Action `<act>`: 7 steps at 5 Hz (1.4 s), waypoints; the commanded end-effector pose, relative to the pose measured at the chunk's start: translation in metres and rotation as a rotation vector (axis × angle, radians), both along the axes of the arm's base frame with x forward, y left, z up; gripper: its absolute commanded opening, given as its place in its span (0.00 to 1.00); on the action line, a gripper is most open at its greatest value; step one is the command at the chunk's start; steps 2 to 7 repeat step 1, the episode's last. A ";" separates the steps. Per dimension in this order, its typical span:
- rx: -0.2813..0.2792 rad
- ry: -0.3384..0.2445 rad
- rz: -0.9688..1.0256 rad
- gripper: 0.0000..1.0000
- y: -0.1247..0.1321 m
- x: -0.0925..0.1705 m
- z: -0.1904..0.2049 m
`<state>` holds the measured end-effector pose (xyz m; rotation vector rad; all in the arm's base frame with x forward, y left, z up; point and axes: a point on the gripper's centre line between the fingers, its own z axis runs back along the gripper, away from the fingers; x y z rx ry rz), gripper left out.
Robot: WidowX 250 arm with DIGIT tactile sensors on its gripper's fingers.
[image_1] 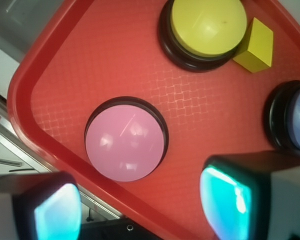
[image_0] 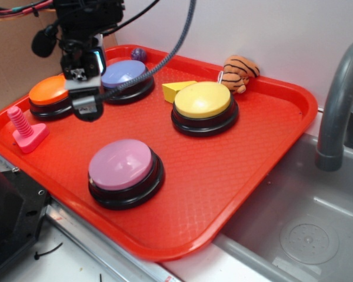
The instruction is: Push the pink button.
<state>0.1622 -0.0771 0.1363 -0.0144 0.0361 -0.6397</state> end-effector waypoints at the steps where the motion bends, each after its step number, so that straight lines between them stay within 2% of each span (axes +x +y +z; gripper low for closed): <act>1: -0.010 -0.068 0.020 1.00 -0.007 -0.002 0.035; 7: -0.010 -0.068 0.020 1.00 -0.007 -0.002 0.035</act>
